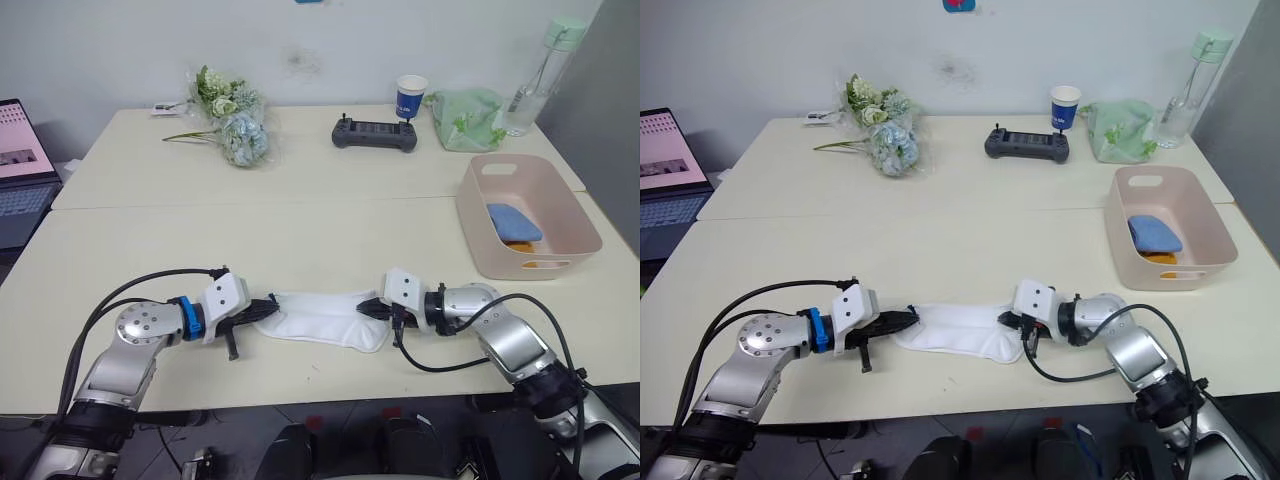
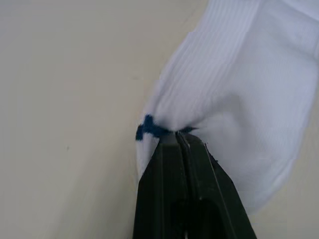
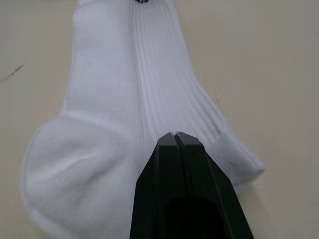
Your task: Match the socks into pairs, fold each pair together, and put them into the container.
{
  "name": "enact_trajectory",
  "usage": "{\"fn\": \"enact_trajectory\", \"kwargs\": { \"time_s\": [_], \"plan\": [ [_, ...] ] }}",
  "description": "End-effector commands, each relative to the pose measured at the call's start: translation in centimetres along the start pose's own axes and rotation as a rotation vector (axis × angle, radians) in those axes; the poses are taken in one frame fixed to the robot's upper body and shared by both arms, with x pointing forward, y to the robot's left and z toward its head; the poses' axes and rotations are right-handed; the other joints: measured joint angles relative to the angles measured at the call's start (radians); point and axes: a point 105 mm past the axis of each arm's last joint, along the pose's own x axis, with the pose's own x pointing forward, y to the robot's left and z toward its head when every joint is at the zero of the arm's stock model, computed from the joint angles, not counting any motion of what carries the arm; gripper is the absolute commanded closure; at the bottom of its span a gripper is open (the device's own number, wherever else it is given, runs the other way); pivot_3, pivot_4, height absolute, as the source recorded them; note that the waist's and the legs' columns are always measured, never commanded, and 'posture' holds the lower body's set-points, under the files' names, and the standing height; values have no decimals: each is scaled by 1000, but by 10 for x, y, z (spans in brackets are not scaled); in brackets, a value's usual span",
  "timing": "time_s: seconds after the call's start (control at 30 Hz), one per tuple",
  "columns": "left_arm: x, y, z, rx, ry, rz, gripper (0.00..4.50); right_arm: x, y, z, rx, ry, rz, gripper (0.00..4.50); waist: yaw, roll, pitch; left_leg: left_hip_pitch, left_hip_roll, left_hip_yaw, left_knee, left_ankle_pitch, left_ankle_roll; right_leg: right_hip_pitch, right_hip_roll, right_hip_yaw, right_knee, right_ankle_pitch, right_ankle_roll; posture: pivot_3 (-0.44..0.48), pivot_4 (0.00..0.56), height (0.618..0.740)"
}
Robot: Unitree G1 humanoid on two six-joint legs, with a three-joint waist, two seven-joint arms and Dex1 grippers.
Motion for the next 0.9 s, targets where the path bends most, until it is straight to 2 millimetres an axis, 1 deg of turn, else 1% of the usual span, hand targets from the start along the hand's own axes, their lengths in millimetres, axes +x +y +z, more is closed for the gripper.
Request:
{"fn": "enact_trajectory", "kwargs": {
  "time_s": [0.03, 0.07, 0.13, 0.2, 0.3, 0.43, 0.47, 0.53, 0.6, 0.67, 0.73, 0.8, 0.83, 0.9],
  "plan": [
    [-8, 3, 8, -18, -31, -7, 4477, -12, 1, 11, 20, -58, 6, 4500, 1, 0, 0, 0, 0, 0, 0, 0, 0, 0, 0, 0, 0, 0, 0, 0, 150, 740],
    [-8, 2, 13, -21, -48, -17, 4477, -14, 2, 21, 31, -103, 16, 4500, 1, 0, 0, 0, 0, 0, 0, 0, 0, 0, 0, 0, 0, 0, 0, 0, 150, 740],
    [-9, 0, 20, -21, -69, -32, 4477, -17, 5, 33, 45, -161, 38, 4500, 2, 0, 0, 0, 0, 0, 0, 0, 0, 0, 0, 0, 0, 0, 0, 0, 150, 740],
    [-11, -4, 26, -14, -80, -58, 4477, -15, 10, 35, 42, -166, 64, 4500, 1, 0, 0, -1, 0, 0, 0, 0, 0, -1, 0, 0, 0, 0, 0, 0, 150, 740],
    [-11, -11, 25, 8, -56, -93, 4477, -7, 18, 24, 21, -111, 86, 4500, 1, 0, 0, -1, 1, 0, 0, 0, 0, -1, 0, 0, 0, 0, 0, 0, 150, 740],
    [-10, -14, 6, 12, 35, -82, 4477, -1, 23, 4, 20, -25, 96, 4500, 2, 0, 0, 0, 1, 0, -1, 0, 0, -1, 1, 0, 0, 0, 0, 0, 150, 740],
    [-12, -12, 0, 13, 62, -69, 4477, -4, 24, -3, 14, 1, 101, 4500, 2, 0, 0, -1, 1, 0, 0, 0, 0, -1, 1, 0, 0, 0, 0, 0, 150, 740],
    [-15, -11, -6, 12, 88, -56, 4477, -9, 24, -10, 11, 27, 104, 4500, 3, 0, 0, 0, 0, 0, 0, 0, 0, -1, 1, 0, 0, 0, 0, 0, 150, 740],
    [-18, -8, -6, 5, 85, -32, 4477, -17, 21, -9, 50, 13, 90, 4500, 8, 0, 0, 0, 0, 0, 0, 0, 0, 0, 1, 0, 0, 0, 0, 0, 150, 740],
    [-18, -11, 6, -44, 23, -33, 4477, -25, 21, -2, 85, -21, 92, 4500, 10, 0, 0, 0, 0, 0, 0, 0, 0, 0, 0, 0, -1, 0, 0, 0, 150, 740],
    [-18, -12, 25, -110, -66, -25, 4477, -33, 19, 15, 152, -102, 72, 4500, 10, 0, 0, 0, 0, 0, 0, 0, 0, 0, 0, 0, -1, 0, 0, 0, 150, 740],
    [-21, -8, 36, -153, -117, 10, 4477, -40, 16, 25, 197, -153, 43, 4500, 10, 0, 0, -1, 0, -1, 0, 0, 0, 0, 0, 0, 0, 0, 0, 0, 150, 740],
    [-26, -3, 39, -185, -131, 49, 4477, -44, 11, 29, 221, -181, -6, 4500, 10, 0, 0, -1, 1, -1, 0, 0, 0, 0, 0, 0, 0, 0, 0, 0, 150, 740],
    [-35, 8, 43, -286, -175, 128, 4092, -53, 3, 28, 259, -197, -89, 4112, 10, 0, 0, -1, 1, -1, 0, 0, 0, 0, -2, 0, 0, 0, 0, 0, 150, 740]
  ]
}}
